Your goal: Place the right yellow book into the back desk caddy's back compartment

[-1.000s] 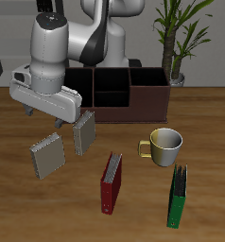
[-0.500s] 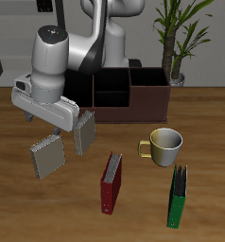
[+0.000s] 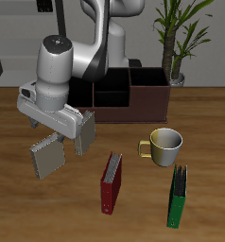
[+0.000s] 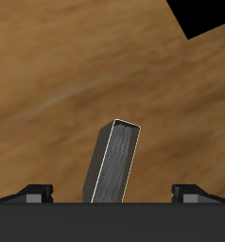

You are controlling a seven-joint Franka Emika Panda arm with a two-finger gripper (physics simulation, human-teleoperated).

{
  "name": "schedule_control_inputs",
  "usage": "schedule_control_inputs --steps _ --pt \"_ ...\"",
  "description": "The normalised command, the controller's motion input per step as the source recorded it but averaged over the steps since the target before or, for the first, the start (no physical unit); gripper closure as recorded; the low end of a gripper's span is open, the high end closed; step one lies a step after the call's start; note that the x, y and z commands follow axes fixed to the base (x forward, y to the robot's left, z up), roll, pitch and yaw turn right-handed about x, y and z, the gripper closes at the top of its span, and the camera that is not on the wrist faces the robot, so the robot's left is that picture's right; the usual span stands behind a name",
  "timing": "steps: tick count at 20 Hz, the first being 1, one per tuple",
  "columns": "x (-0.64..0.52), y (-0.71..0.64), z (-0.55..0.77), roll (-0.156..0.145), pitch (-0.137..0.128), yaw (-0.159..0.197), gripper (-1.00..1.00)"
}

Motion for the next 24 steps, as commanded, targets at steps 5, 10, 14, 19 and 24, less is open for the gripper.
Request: schedule_control_inputs --steps 5,10,14,19,24 --pt "0.10 -0.04 -0.18 -0.013 0.012 -0.038 -1.00" --pt "0.10 -0.05 -0.19 -0.015 0.019 -0.037 -1.00" --pt "0.04 0.04 -0.16 0.010 0.011 -0.025 -1.00" --pt "0.01 -0.06 -0.16 -0.018 0.014 -0.037 -1.00" --pt "-0.01 -0.04 -0.19 -0.017 0.021 -0.028 -1.00"
